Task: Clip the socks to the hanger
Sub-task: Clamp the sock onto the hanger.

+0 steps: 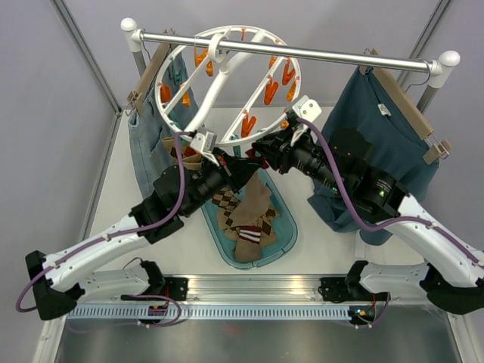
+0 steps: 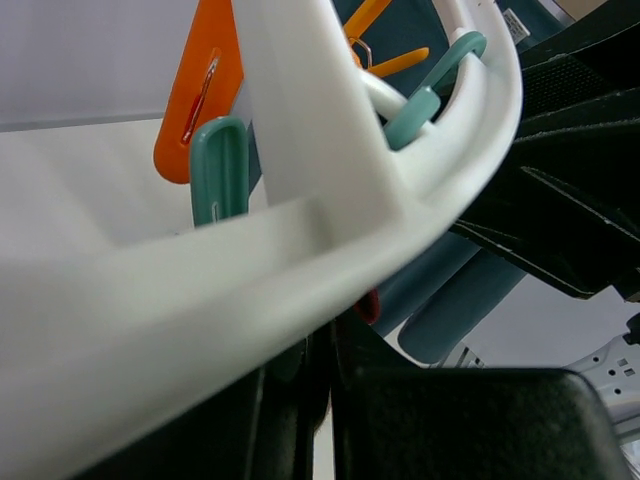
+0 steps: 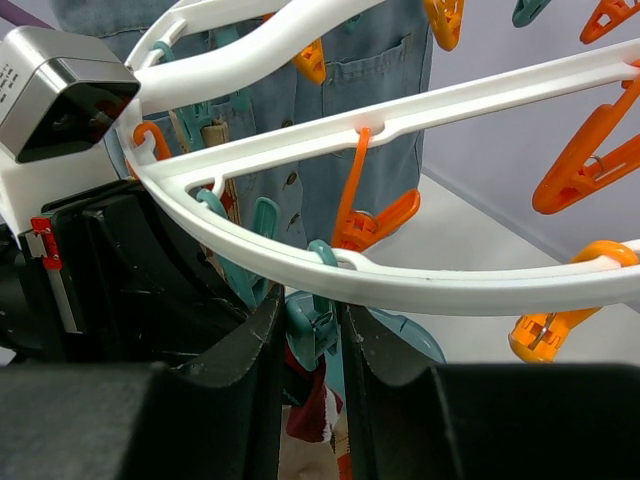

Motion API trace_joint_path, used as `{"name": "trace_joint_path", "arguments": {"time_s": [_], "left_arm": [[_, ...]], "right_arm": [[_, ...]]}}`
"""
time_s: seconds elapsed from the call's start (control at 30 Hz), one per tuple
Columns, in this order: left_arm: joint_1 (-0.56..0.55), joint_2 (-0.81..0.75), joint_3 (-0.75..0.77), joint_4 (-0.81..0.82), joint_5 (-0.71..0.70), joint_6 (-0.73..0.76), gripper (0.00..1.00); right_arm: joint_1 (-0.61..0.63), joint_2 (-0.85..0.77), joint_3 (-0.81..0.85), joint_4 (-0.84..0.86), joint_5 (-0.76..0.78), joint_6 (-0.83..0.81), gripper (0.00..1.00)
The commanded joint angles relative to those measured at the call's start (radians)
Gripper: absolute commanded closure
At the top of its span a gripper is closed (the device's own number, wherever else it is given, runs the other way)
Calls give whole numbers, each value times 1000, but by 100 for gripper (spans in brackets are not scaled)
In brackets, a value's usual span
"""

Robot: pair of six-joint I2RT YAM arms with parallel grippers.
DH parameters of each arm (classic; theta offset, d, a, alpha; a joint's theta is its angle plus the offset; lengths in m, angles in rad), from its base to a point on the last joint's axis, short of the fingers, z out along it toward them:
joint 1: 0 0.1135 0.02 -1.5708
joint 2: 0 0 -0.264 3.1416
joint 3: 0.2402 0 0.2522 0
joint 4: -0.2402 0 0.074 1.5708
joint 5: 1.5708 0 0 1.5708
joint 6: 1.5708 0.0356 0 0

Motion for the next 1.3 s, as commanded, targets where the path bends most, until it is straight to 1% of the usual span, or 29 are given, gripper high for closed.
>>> {"name": "trace_joint_path", "arguments": {"time_s": [0.0, 0.33, 0.5, 0.6, 0.7, 0.73, 0.8, 0.83, 0.9, 0.93, 1.03, 1.07, 1.13, 1.17, 1.23, 1.27], "left_arm": [[4, -3, -11, 92, 30, -27, 98], [6, -3, -20, 123, 50, -25, 98], [6, -3, -26, 132, 51, -25, 98], [6, -3, -26, 134, 53, -25, 98], [4, -6, -26, 135, 56, -24, 98], [6, -6, -26, 135, 56, -24, 98], [4, -6, -26, 135, 56, -19, 97], [4, -6, -26, 135, 56, -20, 97], [6, -9, -29, 135, 53, -19, 95], [4, -9, -29, 137, 53, -19, 94], [6, -11, -29, 138, 51, -16, 87], [6, -12, -29, 137, 50, -17, 81], [4, -14, -29, 134, 51, -16, 74], [6, -17, -29, 123, 50, -16, 63], [4, -24, -32, 114, 51, -14, 53], [6, -27, -37, 108, 51, -7, 46]], "right_arm": [[-3, 4, 33, 47, -7, 16, 100], [-4, -8, 10, 70, -7, 25, 99], [-3, -16, -7, 81, 1, 30, 94], [-4, -23, -16, 88, 1, 33, 87], [-3, -28, -21, 90, -2, 34, 74], [-3, -28, -21, 89, -4, 34, 66], [-3, -28, -22, 87, -8, 36, 61], [-3, -29, -21, 84, -8, 34, 55], [-1, -31, -21, 79, -13, 36, 50], [-3, -31, -21, 76, -14, 36, 45], [-3, -34, -21, 69, -14, 39, 40], [-3, -37, -21, 67, -16, 40, 39], [-3, -45, -22, 61, -17, 42, 37], [-3, -49, -22, 58, -14, 46, 36], [-3, -62, -22, 47, -14, 51, 36], [-3, -68, -27, 43, -2, 54, 36]]}}
